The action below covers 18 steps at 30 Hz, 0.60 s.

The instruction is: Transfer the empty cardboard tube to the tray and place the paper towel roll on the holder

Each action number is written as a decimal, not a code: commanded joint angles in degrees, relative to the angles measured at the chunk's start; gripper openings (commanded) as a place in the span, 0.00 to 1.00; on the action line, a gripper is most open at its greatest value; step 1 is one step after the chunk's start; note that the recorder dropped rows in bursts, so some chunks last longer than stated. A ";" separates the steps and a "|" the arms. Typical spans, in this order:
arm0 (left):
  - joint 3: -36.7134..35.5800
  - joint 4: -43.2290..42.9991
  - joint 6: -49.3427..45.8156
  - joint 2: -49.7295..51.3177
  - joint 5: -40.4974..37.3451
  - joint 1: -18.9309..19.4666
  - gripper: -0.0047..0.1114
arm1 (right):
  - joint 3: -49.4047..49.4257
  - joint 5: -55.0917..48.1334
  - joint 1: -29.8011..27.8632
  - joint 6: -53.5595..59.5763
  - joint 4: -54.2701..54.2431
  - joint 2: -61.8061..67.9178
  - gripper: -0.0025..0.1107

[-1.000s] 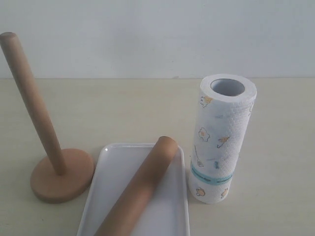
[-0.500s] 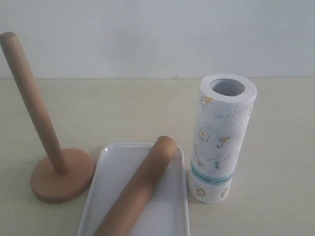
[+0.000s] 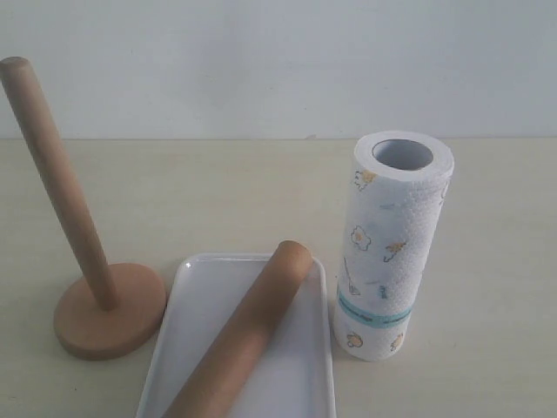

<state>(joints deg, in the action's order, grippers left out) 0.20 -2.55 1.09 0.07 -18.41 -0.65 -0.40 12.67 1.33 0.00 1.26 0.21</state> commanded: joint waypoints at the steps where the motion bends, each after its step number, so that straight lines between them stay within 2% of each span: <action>1: -0.20 0.37 0.37 -0.07 0.11 0.14 0.08 | -6.44 -6.30 -0.12 -0.50 0.61 0.70 0.09; 7: -0.20 0.37 0.37 -0.07 0.11 0.14 0.08 | -12.65 -20.46 -0.12 -0.50 0.61 13.21 0.09; 13: -0.20 0.37 0.37 -0.07 0.11 0.14 0.08 | -12.55 -20.30 -0.12 -0.50 0.61 23.41 0.09; 18: -0.20 0.37 0.37 -0.07 0.11 0.14 0.08 | -12.55 -14.44 -0.12 -3.64 -0.41 25.76 0.09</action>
<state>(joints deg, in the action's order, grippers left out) 0.20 -2.55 1.09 0.07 -18.41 -0.65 -12.51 -5.39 1.33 -1.27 1.48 25.25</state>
